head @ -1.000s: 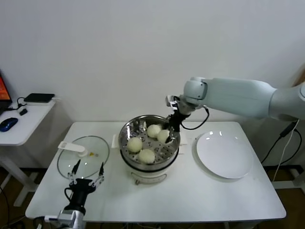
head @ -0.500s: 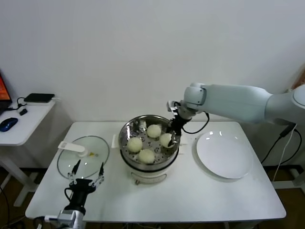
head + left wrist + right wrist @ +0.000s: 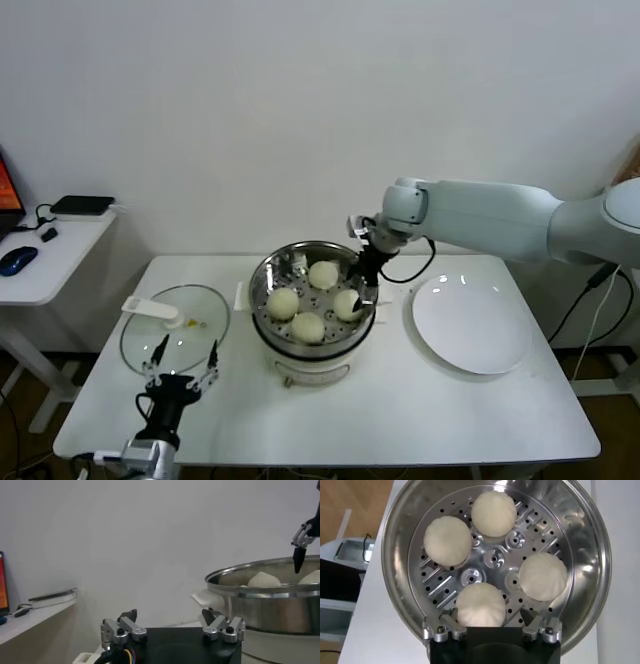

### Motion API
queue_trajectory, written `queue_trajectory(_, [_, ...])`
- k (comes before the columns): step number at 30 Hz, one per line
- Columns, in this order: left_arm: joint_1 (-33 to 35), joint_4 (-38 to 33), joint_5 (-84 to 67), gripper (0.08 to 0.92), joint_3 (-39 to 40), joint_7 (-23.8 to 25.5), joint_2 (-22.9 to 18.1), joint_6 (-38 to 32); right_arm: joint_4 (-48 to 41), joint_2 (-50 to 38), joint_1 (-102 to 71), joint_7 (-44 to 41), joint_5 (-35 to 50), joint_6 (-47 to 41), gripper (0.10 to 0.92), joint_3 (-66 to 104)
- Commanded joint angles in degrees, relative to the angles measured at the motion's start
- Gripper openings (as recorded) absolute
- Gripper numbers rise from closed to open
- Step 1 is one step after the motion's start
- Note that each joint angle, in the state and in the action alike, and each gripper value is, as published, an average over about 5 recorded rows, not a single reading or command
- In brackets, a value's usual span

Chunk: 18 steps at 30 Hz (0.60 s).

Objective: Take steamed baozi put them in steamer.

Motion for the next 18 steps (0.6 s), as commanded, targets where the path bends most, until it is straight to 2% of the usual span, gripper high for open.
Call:
queue_trajectory(1, [0.0, 0.0, 0.0, 0.823, 0.0, 0.0, 0.0, 0.1, 0.0, -0.3, 1.2, -1.6, 0.5, 0.4, 0.822, 0.8])
queue_trajectory(10, [0.0, -0.5, 0.1, 0.823, 0.1, 0.0, 0.1, 0.2, 4.1, -5.4, 7.1, -3.6, 1.7, 2.2, 0.823, 0.8])
queue_trajectory(18, [0.3, -1.9, 0.4, 0.823, 0.5, 0.0, 0.3, 0.5, 9.2, -17.4, 2.8, 3.3, -3.4, 4.4, 0.823, 10.0])
